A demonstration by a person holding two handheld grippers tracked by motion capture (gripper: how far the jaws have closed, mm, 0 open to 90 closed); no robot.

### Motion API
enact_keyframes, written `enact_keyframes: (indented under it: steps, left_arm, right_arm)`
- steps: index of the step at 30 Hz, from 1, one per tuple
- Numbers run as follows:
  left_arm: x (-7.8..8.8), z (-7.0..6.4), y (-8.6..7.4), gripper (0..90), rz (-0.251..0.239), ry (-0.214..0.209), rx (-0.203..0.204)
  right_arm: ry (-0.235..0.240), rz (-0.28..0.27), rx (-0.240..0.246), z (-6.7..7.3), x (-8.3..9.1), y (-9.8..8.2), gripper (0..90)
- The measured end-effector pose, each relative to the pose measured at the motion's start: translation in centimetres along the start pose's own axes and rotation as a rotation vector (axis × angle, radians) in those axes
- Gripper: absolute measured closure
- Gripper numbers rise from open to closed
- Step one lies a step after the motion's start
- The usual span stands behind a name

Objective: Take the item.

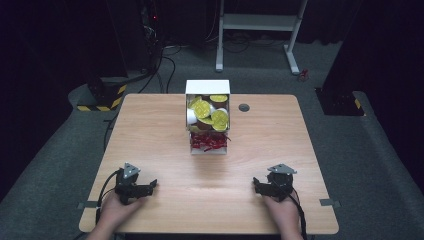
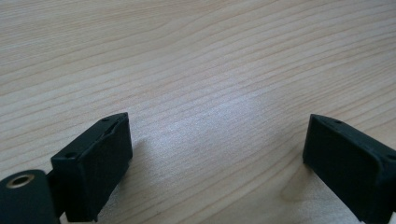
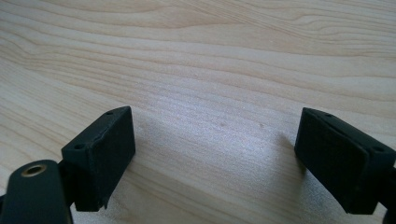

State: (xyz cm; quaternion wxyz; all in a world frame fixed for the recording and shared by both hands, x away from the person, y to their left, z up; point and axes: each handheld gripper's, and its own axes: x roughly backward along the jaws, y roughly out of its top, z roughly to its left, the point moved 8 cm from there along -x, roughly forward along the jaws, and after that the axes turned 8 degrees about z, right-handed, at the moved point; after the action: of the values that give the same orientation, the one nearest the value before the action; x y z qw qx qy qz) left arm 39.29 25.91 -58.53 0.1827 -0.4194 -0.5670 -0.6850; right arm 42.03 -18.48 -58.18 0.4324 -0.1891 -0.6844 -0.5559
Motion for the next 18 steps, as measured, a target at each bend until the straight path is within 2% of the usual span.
enact_keyframes:
  steps: [18]
  left_arm:
    - [0.00, 0.00, 0.00, 8.5, 0.000, 0.000, 0.000]
  right_arm:
    - [-0.002, 0.002, 0.000, -0.02, 0.04, -0.06, 12.3]
